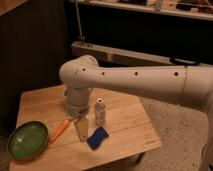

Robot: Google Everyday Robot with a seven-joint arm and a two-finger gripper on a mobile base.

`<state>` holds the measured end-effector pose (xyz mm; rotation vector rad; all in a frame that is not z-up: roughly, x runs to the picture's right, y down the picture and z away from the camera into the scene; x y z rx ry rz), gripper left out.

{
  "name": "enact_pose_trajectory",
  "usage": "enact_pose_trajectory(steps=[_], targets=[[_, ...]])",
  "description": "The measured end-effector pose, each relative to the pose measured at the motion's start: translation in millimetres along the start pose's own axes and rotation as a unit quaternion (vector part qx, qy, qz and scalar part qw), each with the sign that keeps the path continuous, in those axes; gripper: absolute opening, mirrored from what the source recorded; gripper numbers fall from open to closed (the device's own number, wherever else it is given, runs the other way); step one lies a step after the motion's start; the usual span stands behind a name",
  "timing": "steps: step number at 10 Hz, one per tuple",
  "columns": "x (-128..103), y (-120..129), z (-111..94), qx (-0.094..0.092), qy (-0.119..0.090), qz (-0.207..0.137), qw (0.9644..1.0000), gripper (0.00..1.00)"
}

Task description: Move the arm in a circular motion

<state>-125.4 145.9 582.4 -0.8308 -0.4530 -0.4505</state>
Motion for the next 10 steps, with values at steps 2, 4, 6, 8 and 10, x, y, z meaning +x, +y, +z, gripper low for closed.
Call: enact_pose_trajectory(steps=[2,4,6,8,10], targets=[[7.1,-3.0,4.1,0.010,0.013,0.009,0.9998,0.80],[28.3,-18.3,-1.4,0.038,0.063,0.011,0.9972,0.80],[58.7,-26.0,-20.9,0.081,0.105,0.014,0.9910,0.80],[75.8,-29.4,-34.5,0.116,0.121,0.006,0.9858,0.80],[83.6,-30.9,-44.5,0.145,0.124,-0.003,0.9816,0.80]])
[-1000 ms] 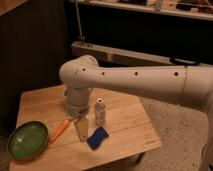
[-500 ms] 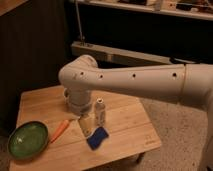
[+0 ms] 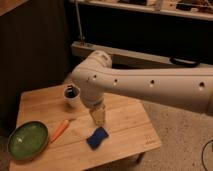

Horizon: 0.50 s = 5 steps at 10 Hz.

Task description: Move the arm in a circular motion

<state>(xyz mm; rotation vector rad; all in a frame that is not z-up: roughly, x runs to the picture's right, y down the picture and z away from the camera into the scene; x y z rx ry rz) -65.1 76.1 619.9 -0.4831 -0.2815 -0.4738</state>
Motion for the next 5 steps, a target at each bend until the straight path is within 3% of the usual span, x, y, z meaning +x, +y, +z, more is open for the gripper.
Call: enact_pose_trajectory(steps=[2,5], targets=[[14.7,-22.0,-2.9,0.016,-0.003,-0.013,0.9998,0.80],[69.6,-66.1,-13.2,0.023,0.003,-0.019,0.9995,0.80]])
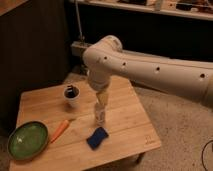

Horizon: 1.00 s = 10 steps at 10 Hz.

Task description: Move the arm in a circular motion

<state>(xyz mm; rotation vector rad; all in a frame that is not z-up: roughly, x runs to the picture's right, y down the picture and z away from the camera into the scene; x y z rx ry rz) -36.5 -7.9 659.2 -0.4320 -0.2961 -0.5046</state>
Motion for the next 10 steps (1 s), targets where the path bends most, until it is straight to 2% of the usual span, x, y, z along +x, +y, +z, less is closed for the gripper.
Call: enact_pose_trajectory(steps=[2,4,5,7,10], targets=[[49.0,-25.7,-4.5,-0.010,0.011,0.005,0.9999,0.80],[90.4,-28.3,-4.7,-0.025,0.021,0.026,0.9991,0.80],[111.8,-18.4,-5.1,-0.034,0.023,0.043,0.9982,0.80],[149.4,21.6,-12.5,-0.048,0.028,0.081,0.9952,0.80],[174.0,95.3,-28.0,-0.063,0.034,0.133,0.9885,0.80]])
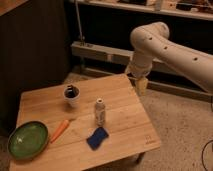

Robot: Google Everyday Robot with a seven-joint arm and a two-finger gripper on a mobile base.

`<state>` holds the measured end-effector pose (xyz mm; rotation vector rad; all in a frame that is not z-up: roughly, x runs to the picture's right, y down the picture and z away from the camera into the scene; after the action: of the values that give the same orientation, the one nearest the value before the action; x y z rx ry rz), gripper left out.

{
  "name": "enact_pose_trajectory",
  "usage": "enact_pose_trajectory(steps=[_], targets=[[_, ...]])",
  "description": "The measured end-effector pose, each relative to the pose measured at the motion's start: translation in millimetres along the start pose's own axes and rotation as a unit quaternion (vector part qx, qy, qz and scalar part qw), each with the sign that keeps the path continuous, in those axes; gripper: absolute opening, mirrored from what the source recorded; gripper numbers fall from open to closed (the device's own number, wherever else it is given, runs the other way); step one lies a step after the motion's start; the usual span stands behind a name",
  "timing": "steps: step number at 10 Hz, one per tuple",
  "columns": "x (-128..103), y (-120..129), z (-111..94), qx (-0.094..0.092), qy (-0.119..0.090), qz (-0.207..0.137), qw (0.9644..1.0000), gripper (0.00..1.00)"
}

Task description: Move the arm in a circular motion

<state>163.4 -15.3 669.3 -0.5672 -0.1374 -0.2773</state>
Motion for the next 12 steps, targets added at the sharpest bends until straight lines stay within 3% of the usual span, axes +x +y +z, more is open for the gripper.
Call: enact_pose_trajectory(steps=[3,6,9,12], targets=[[25.3,84.5,-3.0,-0.024,-0.001,0.045,0.9987,0.80],[1.5,161.2,2.0,-0.049,-0.016,0.015,0.9985,0.80],[-42.0,190.1,7.1,-0.059,-0.039,-0.043,0.9966,0.80],[-116.8,179.6,15.0,-0.067,-0.064,-0.118,0.9887,0.80]])
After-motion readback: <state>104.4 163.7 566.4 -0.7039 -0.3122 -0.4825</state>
